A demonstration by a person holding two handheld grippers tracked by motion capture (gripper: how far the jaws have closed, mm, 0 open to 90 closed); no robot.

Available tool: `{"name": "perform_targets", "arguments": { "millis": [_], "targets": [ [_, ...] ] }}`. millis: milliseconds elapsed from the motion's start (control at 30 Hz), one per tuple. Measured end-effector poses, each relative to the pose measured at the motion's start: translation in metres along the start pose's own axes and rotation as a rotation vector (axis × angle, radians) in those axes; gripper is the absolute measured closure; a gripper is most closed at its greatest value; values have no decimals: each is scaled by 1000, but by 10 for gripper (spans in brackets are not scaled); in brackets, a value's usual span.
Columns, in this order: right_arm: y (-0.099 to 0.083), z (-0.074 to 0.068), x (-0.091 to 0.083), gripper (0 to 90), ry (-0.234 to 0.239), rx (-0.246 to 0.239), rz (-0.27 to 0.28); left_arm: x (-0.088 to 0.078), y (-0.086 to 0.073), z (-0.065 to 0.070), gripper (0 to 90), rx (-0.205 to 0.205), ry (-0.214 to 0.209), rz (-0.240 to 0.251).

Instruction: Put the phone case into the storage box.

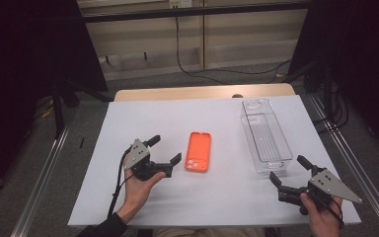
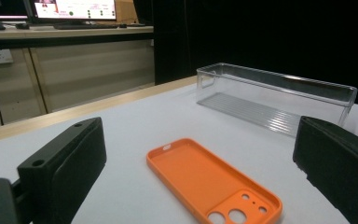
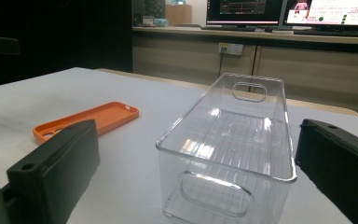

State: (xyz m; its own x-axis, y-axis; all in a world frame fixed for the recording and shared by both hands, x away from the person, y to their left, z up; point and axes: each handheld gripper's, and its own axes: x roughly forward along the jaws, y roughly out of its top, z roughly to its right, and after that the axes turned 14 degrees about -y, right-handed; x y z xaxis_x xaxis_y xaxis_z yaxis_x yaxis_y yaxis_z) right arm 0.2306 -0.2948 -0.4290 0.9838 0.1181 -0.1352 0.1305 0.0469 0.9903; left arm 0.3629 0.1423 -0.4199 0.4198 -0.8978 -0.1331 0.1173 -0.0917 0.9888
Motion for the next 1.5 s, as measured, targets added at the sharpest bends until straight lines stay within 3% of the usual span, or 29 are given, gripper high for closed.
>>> {"name": "perform_targets", "arguments": {
  "millis": [133, 267, 367, 633, 1100, 1233, 1333, 1367, 1500],
  "targets": [
    [0, 0, 0, 0, 0, 2, 1, 7, 2, -2, 43, -1, -21, 1],
    [0, 0, 0, 0, 1, 1, 1, 13, 1, -5, 39, -12, -10, -4],
    [0, 0, 0, 0, 1, 0, 0, 17, 4, -8, 38, 6, -6, 2],
    [0, 0, 0, 0, 1, -1, 0, 27, 6, -13, 38, -3, -23, -9],
    [0, 0, 0, 0, -1, -5, -2, 51, 18, -23, 29, 39, 7, -4],
    [0, 0, 0, 0, -2, -5, -2, 62, 17, -25, 33, 28, -6, -4],
    [0, 0, 1, 0, -2, -5, -2, 68, 19, -28, 33, 45, 6, -10],
    [0, 0, 1, 0, -2, -5, -3, 71, 20, -32, 34, 26, 3, 5],
    [0, 0, 1, 0, -3, -7, -2, 76, 21, -37, 36, 34, 14, -1]
  ]
}}
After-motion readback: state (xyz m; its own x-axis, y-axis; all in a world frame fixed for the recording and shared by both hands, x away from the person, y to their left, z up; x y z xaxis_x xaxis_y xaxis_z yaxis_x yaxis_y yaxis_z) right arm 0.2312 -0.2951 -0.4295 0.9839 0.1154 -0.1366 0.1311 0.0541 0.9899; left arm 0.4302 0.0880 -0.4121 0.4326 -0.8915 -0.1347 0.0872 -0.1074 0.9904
